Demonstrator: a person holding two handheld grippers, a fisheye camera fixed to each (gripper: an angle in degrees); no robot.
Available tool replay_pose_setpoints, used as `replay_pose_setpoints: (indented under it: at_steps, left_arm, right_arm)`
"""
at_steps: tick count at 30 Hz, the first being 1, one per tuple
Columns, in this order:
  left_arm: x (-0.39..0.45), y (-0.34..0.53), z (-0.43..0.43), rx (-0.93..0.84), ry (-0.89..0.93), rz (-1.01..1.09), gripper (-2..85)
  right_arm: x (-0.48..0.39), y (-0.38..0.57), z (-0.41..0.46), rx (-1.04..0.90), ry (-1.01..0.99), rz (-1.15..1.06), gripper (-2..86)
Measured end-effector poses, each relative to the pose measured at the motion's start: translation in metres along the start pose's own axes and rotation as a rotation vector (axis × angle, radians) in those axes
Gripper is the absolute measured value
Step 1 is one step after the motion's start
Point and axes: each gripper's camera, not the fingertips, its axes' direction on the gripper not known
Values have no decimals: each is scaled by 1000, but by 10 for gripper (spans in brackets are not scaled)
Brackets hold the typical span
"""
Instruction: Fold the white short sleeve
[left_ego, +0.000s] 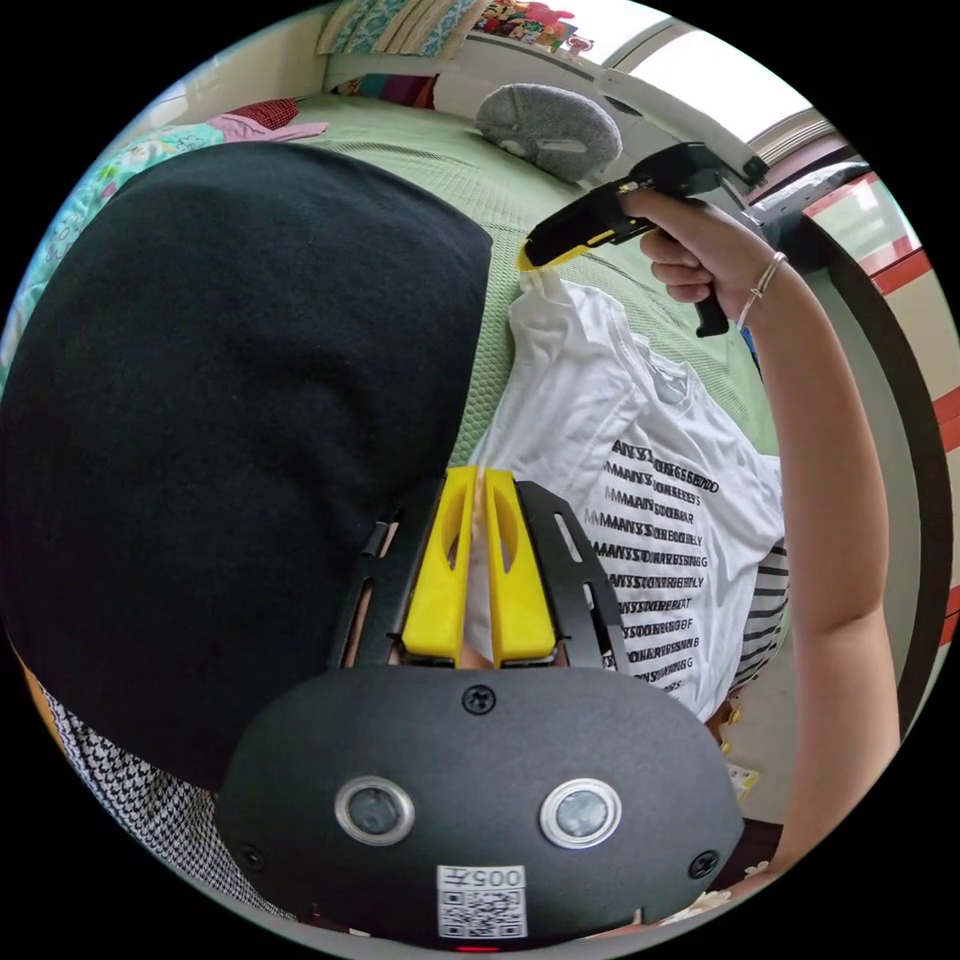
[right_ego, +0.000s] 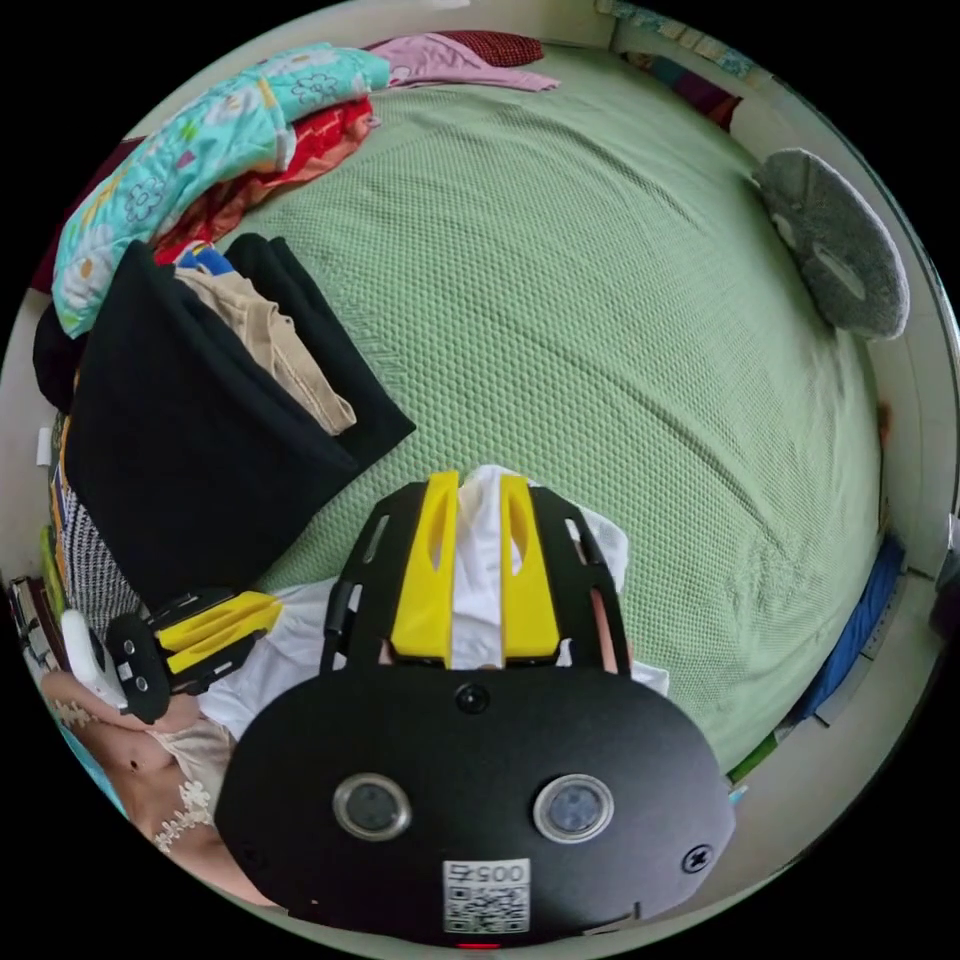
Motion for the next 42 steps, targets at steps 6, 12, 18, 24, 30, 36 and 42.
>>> replay_pose_setpoints:
  at_steps: [6, 12, 18, 24, 30, 36, 42]
  left_arm:
    - [-1, -2, 2, -2, 2, 1, 29]
    - [-1, -4, 3, -6, -7, 0, 19]
    - [-2, -5, 5, -5, -2, -3, 21]
    - [-2, -7, 6, -6, -6, -4, 20]
    - [-2, -9, 7, -4, -11, -4, 20]
    - [-1, -11, 9, 0, -23, -2, 18]
    - [1, -14, 12, -9, -34, 3, 17]
  right_arm:
    - [28, 6, -5, 97, -170, 138, 21]
    - [81, 27, 1, 339, -384, 372, -5]
    - [71, 41, 10, 413, -456, 289, 40]
    - [19, 65, -9, 347, -277, 96, 75]
    - [-26, 58, 27, 203, -22, 87, 18]
    - [-37, 66, 36, 244, 10, 128, -8]
    - [-24, 100, 21, 335, -185, 160, 27]
